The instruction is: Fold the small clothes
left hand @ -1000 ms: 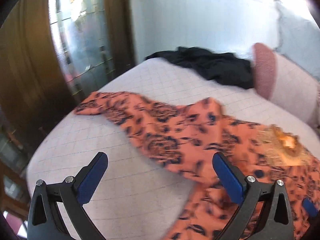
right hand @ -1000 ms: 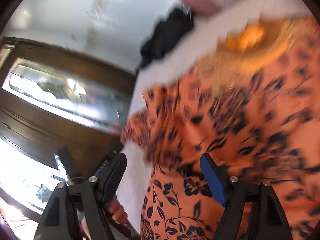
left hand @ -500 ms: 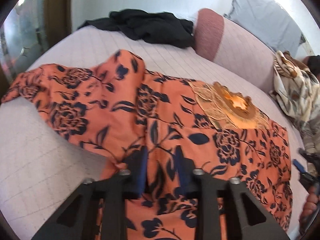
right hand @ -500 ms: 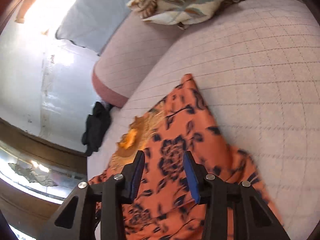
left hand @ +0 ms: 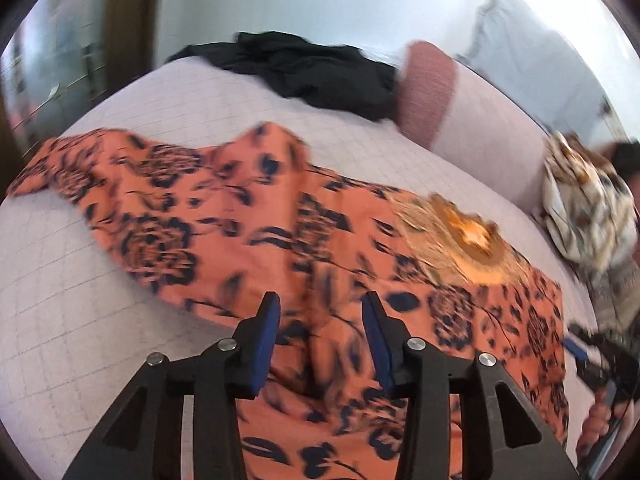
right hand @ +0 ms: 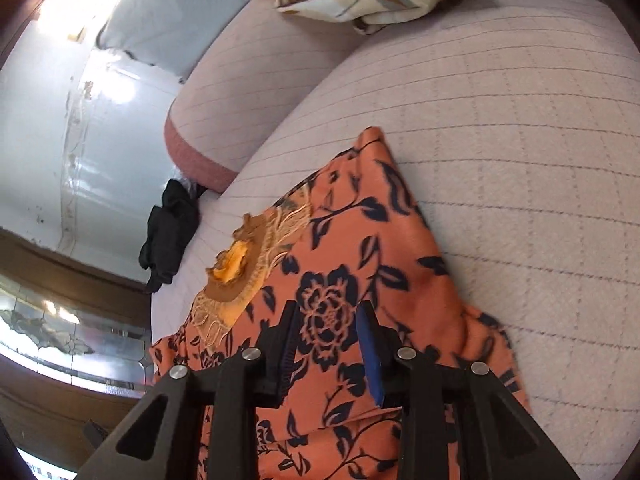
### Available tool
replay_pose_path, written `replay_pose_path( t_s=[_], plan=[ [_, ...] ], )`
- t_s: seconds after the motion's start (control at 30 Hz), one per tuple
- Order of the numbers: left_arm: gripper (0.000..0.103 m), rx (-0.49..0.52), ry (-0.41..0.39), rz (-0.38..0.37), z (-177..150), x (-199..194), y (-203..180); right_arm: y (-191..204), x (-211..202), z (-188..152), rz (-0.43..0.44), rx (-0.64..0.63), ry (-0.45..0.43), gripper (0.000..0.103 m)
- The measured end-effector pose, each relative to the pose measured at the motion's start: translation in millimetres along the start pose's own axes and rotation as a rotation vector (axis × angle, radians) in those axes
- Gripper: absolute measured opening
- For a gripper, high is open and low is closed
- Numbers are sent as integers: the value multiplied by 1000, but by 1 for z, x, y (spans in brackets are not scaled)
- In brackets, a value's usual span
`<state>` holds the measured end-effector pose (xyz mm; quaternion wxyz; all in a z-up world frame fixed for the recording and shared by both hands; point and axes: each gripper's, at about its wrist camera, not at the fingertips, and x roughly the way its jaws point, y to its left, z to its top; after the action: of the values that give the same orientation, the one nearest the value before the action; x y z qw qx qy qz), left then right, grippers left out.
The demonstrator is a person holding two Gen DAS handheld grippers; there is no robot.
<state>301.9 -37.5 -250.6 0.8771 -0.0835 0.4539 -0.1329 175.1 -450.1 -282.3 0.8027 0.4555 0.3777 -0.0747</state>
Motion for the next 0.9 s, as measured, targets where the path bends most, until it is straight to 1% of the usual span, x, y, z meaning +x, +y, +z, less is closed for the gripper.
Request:
replay_pose_path(
  t_s=[0.1,0.17,0.2,0.23,0.3,0.37,0.4,0.43,0.47,0.5,0.53,0.6,0.63,0.67,0.73,0.83,0.9],
  plan=[
    [43,61,32,10,-3,11,-14,21,2,-8,55,-78,-4,32],
    [45,72,64,5,-5,19,-16,36,-1,-16,83,-145,9,32],
    [47,74,84,-1,-5,25,-17,43,0,-21,84,-176,12,32],
    [47,76,94,2,-5,32,-19,50,3,-26,78,-210,14,32],
    [47,86,91,8,-6,38,-20,62,7,-36,55,-275,20,32],
    [47,107,86,1,-8,41,-25,68,14,-44,46,-307,37,32],
    [45,121,86,4,-8,44,-27,68,16,-47,43,-312,45,32],
    [37,127,84,8,-8,45,-28,69,19,-49,40,-314,52,32],
    [32,129,85,11,-7,47,-29,69,22,-52,36,-316,61,32],
    [23,119,93,-4,-7,46,-28,69,24,-54,32,-318,67,32],
    [21,100,103,-28,-5,47,-25,69,26,-57,27,-320,74,32],
    [21,63,103,-62,-3,43,-20,71,29,-60,24,-325,86,32],
    [21,68,86,-43,-2,40,-20,72,30,-61,24,-330,89,32],
    [24,86,64,9,-1,38,-20,72,30,-62,23,-335,92,32],
    [55,94,53,82,-1,37,-17,74,33,-64,14,-344,98,32],
    [56,75,73,51,0,43,-13,73,39,-65,-4,-340,122,32],
    [56,88,84,59,0,50,-15,70,44,-66,-16,-332,142,32]
  ],
)
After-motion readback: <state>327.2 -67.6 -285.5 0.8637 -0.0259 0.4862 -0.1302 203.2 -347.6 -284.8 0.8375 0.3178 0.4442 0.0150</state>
